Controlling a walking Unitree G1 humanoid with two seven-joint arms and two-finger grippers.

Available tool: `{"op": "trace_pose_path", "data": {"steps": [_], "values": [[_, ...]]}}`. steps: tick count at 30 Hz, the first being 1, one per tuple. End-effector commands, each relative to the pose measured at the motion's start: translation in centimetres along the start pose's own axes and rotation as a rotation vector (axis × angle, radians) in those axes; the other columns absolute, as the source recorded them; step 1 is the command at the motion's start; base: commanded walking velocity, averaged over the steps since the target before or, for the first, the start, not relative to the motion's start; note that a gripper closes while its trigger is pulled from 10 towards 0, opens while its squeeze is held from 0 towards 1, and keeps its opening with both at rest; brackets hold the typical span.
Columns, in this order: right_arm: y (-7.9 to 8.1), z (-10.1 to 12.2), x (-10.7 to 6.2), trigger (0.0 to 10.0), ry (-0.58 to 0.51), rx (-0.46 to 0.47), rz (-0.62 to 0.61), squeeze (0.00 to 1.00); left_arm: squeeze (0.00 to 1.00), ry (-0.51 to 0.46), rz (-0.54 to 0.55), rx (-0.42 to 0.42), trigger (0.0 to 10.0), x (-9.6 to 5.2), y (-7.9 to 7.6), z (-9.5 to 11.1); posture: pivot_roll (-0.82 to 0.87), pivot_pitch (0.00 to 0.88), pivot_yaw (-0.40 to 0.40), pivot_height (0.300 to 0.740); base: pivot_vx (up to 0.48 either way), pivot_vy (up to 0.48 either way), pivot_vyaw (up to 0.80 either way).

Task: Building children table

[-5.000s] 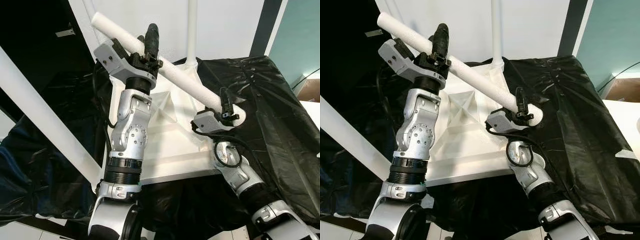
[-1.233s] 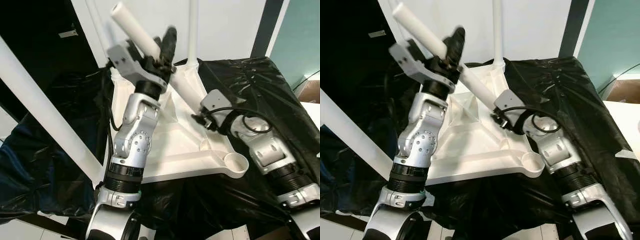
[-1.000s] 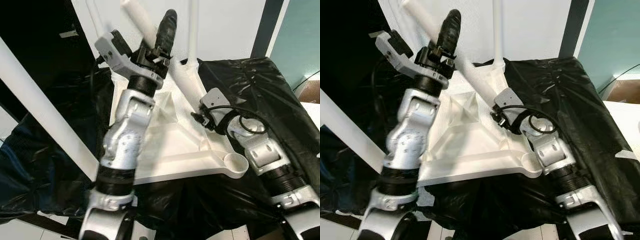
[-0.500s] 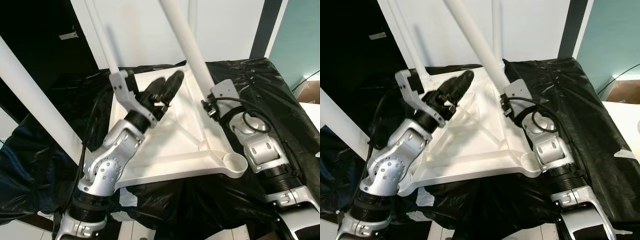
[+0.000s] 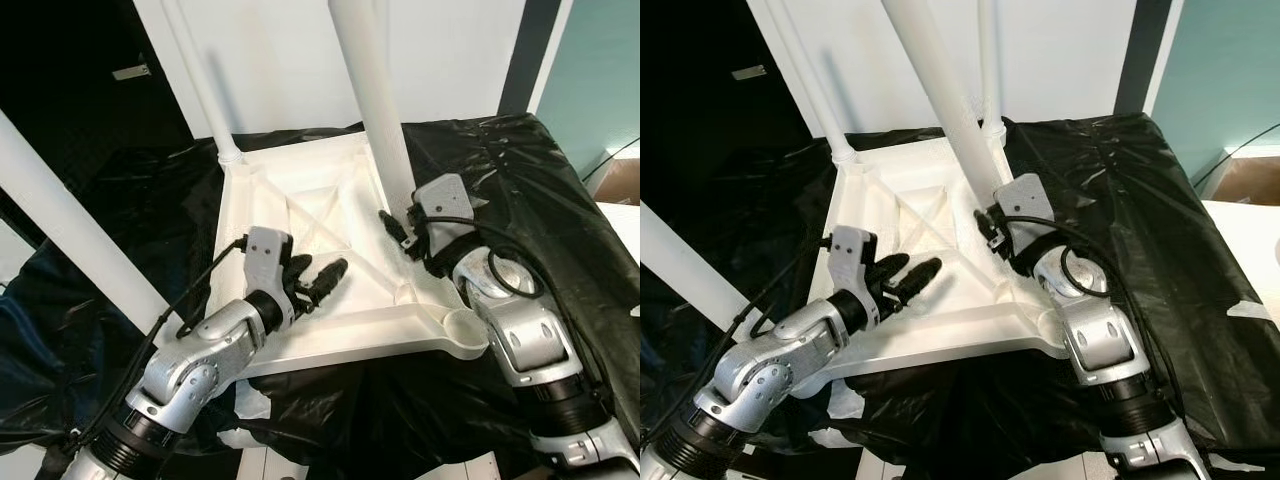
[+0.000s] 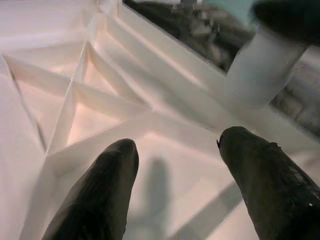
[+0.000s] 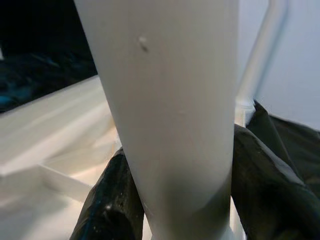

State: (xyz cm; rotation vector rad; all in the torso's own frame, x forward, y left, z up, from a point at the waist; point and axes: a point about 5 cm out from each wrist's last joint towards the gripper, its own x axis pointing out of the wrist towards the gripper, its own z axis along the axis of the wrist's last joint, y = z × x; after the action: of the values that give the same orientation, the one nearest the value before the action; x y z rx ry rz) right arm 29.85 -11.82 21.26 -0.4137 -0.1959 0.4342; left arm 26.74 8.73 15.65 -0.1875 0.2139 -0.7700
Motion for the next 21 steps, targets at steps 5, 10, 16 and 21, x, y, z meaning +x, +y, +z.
{"op": "trace_pose_path", "data": {"steps": [5,10,16,21], "values": [[-0.2,0.3,-1.0,10.0,0.0,0.025,0.015,0.0,0.0,0.109,-0.794,0.024,10.0,-2.2,-3.1,-1.5,-0.12,0.0,0.131,0.74,0.0,0.0,0.0],[-0.6,0.1,-1.7,10.0,0.021,0.021,0.005,0.0,0.0,0.142,-0.865,0.065,10.0,-3.5,-3.4,-1.6,-0.13,0.0,0.13,0.74,0.0,0.0,0.0],[-0.6,0.1,-2.0,10.0,0.03,0.022,0.008,0.0,0.0,0.204,-0.908,0.07,10.0,-4.5,-3.4,-2.6,-0.13,0.0,0.126,0.74,0.0,0.0,0.0],[-0.7,0.0,-2.2,10.0,0.043,0.019,0.013,0.0,0.0,0.221,-0.95,0.073,10.0,-4.9,-3.6,-3.0,-0.13,0.0,0.118,0.74,0.0,0.0,0.0]]}}
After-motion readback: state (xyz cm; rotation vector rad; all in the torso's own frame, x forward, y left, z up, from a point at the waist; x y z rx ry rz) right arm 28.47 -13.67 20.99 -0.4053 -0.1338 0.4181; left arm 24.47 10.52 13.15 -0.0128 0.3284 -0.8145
